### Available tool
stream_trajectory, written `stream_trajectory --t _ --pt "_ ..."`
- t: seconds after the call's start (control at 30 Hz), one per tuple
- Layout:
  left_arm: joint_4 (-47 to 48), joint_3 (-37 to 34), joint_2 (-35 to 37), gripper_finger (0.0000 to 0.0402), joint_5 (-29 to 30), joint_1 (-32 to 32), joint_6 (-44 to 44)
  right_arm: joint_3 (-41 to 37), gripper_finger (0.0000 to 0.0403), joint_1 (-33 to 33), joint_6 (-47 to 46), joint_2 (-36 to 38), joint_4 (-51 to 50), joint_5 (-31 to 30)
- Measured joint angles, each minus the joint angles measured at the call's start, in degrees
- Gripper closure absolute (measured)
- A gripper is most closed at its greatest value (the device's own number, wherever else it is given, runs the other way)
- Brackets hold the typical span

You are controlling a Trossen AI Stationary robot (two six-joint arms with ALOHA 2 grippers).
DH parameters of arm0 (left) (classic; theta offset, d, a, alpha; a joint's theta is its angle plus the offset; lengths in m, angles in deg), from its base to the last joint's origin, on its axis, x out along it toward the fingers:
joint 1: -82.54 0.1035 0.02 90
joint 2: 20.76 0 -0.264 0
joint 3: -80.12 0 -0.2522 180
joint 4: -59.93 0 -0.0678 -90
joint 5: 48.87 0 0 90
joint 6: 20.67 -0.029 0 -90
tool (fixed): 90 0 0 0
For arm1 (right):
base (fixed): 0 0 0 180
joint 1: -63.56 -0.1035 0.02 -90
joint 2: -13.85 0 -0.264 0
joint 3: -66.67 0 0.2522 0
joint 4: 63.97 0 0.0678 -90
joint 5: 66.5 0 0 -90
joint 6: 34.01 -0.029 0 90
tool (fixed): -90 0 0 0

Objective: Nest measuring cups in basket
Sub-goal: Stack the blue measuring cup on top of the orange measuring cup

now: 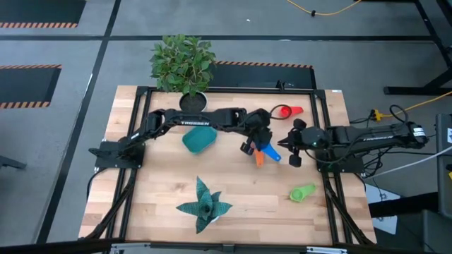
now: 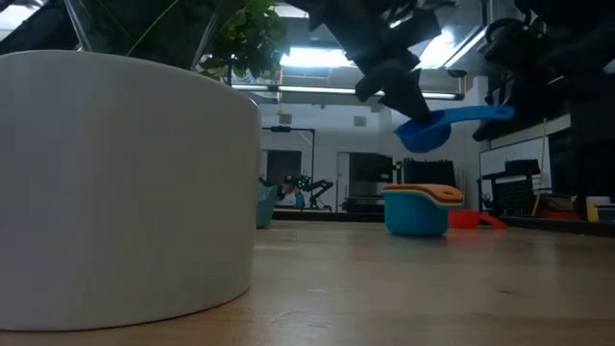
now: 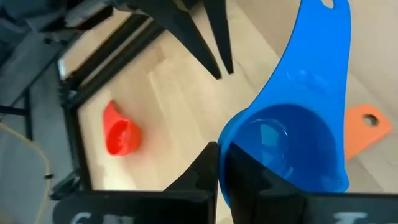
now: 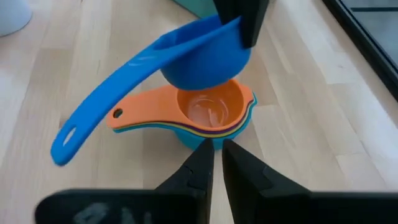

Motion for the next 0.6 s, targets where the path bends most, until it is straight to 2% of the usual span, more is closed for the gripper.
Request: stream_trajectory --t 0.3,0.6 --pt "1.72 0.00 -0.04 0.0387 -0.42 0.55 1.61 0.00 0.0363 0.00 -0.94 -3.53 3.02 -0.02" --pt "1.51 -0.11 -3.89 0.0386 -0.13 0.23 1.27 0.02 0.0363 -0.02 0.35 -5.50 4.59 -0.07"
